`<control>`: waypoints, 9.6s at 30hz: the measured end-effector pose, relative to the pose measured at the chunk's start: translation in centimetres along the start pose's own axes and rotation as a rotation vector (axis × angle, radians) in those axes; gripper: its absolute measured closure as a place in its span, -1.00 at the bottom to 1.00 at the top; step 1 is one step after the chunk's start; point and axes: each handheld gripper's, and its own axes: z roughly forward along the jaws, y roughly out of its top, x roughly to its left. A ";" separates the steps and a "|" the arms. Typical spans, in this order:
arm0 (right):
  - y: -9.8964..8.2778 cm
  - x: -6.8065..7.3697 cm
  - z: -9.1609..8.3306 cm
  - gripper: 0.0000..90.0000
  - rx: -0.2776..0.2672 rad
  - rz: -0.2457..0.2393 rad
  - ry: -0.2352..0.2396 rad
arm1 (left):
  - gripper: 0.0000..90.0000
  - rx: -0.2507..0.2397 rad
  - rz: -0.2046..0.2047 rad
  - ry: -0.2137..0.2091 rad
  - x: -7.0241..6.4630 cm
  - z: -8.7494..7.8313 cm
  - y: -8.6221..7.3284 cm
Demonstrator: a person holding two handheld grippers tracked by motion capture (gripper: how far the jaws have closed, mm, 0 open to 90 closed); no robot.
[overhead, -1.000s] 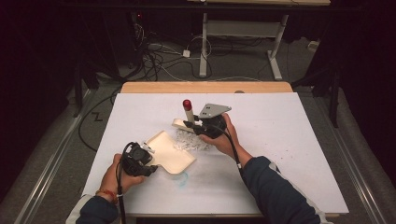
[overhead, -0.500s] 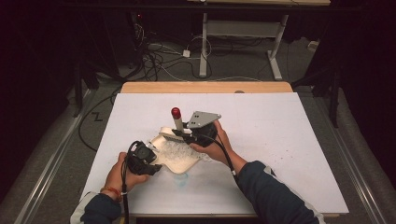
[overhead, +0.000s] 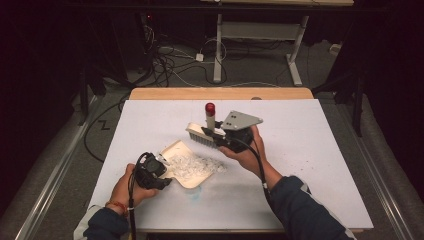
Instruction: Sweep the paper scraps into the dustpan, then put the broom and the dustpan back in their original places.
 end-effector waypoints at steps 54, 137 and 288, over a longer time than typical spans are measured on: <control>-3.2 0.6 -6.0 0.58 0.041 0.126 -0.129 | 0.41 0.025 0.044 0.000 -1.5 -0.1 0.4; -2.1 6.0 2.2 0.58 0.049 0.058 0.084 | 0.41 0.044 -0.005 0.002 -0.6 -0.8 -1.5; -8.6 -3.9 -19.3 0.57 0.323 0.163 0.175 | 0.41 -0.112 -0.264 0.100 2.6 0.2 -0.3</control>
